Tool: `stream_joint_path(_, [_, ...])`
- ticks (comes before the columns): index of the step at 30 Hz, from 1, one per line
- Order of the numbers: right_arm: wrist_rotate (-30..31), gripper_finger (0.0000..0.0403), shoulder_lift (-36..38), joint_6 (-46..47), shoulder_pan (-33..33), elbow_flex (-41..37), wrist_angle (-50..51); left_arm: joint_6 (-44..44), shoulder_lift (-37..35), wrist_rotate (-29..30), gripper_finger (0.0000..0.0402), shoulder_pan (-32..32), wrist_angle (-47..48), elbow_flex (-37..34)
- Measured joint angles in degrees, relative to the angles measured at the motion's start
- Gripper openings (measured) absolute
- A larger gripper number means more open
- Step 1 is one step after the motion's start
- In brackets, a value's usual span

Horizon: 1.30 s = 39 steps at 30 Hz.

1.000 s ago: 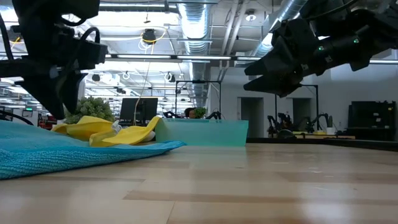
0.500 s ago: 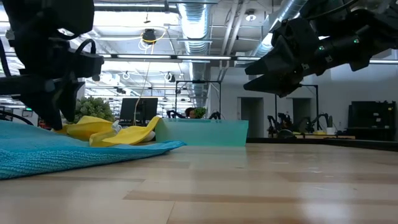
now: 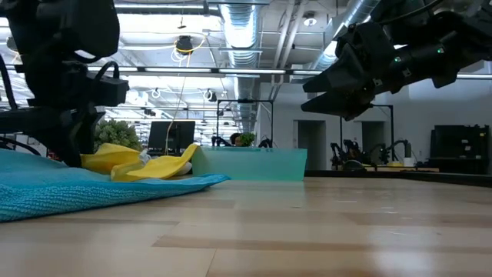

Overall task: Fold microfiber towels
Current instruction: Fold the yellow microfiber towel

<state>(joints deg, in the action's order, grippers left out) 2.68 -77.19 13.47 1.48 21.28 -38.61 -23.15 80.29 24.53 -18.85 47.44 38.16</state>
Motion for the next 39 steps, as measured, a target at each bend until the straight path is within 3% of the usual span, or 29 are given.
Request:
stream_joint_path(12, [1.19,0.0315,-0.9,0.07,0.05,1.39,-0.92,-0.98,-0.02,0.2,0.0008,0.9,0.07,0.29])
stream_joint_path(16, [3.4,0.0315,-6.12,-2.91,1.11,7.16,-0.53,-2.87,-0.02,0.31,0.0005,1.39,0.28,2.42])
stream_joint_path(28, [2.77,0.0315,-32.75,-14.96,5.69,34.19,0.53,-5.03,-0.02,0.99,0.0001,1.39,4.36,9.61])
stream_joint_path(34, [3.17,0.0315,-42.61,-12.12,5.15,45.79,0.95,-4.55,-0.02,1.72,0.0,1.37,6.76,12.29])
stream_joint_path(39, [3.21,0.0315,-46.69,-4.39,3.75,50.13,0.98,-4.8,-0.02,3.96,0.0,1.37,10.9,15.73])
